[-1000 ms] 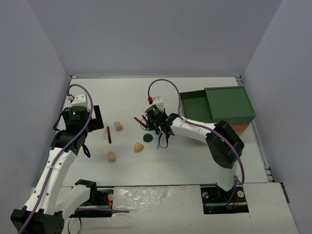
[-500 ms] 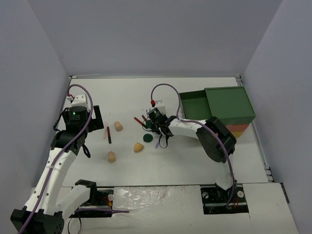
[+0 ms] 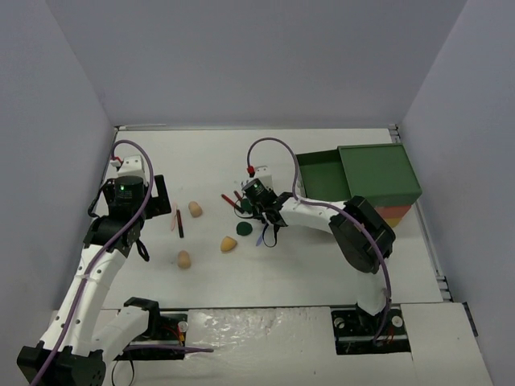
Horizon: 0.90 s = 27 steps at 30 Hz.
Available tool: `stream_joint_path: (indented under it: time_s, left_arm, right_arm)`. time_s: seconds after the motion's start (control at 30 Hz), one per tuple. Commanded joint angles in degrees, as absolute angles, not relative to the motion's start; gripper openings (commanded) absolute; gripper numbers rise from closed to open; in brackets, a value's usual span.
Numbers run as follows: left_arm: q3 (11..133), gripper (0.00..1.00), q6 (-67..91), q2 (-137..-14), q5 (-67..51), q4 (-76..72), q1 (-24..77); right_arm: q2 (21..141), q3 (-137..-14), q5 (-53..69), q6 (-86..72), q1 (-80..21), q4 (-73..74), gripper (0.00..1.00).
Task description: Organize the makeup
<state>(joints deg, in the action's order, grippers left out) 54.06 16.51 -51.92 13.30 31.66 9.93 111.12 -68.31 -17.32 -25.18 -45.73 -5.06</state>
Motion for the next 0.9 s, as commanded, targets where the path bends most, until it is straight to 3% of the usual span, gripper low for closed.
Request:
stream_joint_path:
  time_s: [0.0, 0.17, 0.33, 0.63, 0.73, 0.87]
  left_arm:
    - [57.1, 0.97, 16.6, -51.9, 13.4, 30.1, 9.4]
    - [57.2, 0.97, 16.7, -52.4, 13.2, 30.3, 9.4]
    - [57.8, 0.97, 17.3, -54.2, 11.5, 31.3, 9.3]
    - [59.2, 0.97, 20.1, -62.8, 5.0, 35.0, 9.4]
    - [59.2, 0.97, 21.7, -65.0, 2.5, 35.8, 9.4]
    - [59.1, 0.96, 24.2, -67.8, 0.8, 36.2, 9.4]
  right_arm:
    - [96.5, -73.5, -22.8, -20.7, -47.7, -0.2, 0.0]
    - [84.4, -75.5, -26.0, -16.7, -46.9, 5.6, 0.0]
    - [76.5, -75.5, -23.6, -14.1, -39.1, 10.1, 0.0]
    - [72.4, -68.4, -11.1, -11.8, -24.4, 11.1, 0.02]
    - [72.7, -67.3, -10.4, -11.5, -23.6, 11.0, 0.12]
    - [71.8, -67.3, -10.5, -11.5, -23.2, 11.0, 0.46]
